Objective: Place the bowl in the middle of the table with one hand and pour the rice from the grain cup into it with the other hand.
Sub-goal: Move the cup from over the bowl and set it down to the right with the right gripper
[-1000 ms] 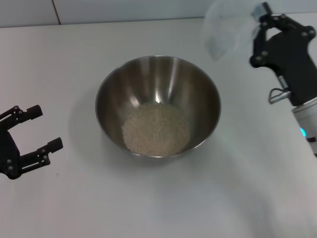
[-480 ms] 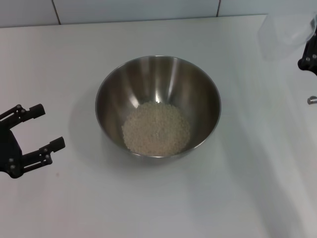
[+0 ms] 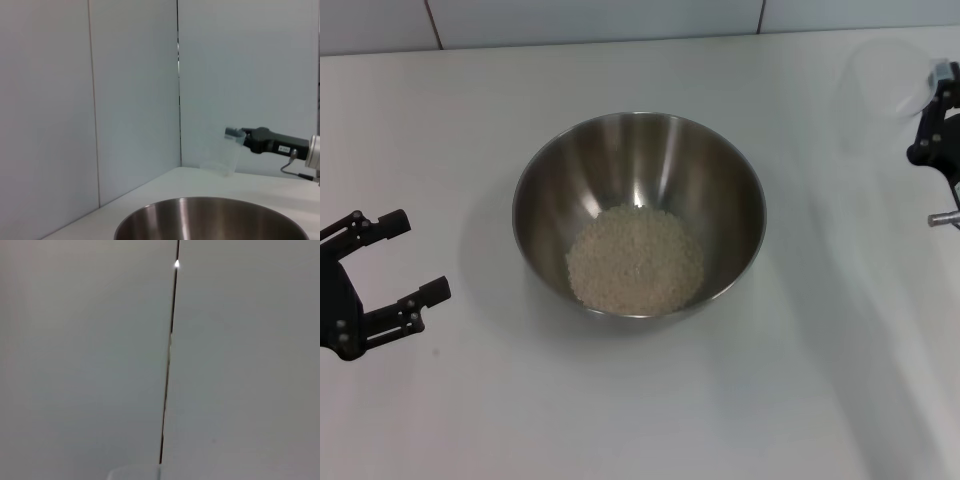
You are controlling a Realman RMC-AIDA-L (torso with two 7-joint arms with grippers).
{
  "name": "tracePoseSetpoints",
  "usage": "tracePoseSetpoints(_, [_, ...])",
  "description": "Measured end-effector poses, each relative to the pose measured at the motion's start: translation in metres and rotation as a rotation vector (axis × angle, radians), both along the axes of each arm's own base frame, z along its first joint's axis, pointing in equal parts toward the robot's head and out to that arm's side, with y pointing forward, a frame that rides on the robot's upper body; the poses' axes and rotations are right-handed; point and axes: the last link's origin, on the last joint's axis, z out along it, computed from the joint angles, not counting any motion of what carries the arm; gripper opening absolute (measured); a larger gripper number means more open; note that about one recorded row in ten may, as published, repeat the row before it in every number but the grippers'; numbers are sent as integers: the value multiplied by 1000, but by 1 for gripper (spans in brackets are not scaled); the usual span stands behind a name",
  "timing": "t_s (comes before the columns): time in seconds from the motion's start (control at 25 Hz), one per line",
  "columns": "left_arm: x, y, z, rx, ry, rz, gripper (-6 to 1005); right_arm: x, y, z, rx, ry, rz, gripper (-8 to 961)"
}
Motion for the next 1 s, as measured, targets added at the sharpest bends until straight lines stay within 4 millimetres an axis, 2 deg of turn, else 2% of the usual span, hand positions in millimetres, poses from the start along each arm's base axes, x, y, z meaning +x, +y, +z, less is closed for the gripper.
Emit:
tracePoseSetpoints(0.32, [1, -1, 1, -3, -4, -6, 818, 17, 15, -18, -139, -7, -148, 10])
tracePoseSetpoints(1.0, [1, -1, 2, -3, -5, -10, 818, 27, 16, -30, -227, -12, -220, 10])
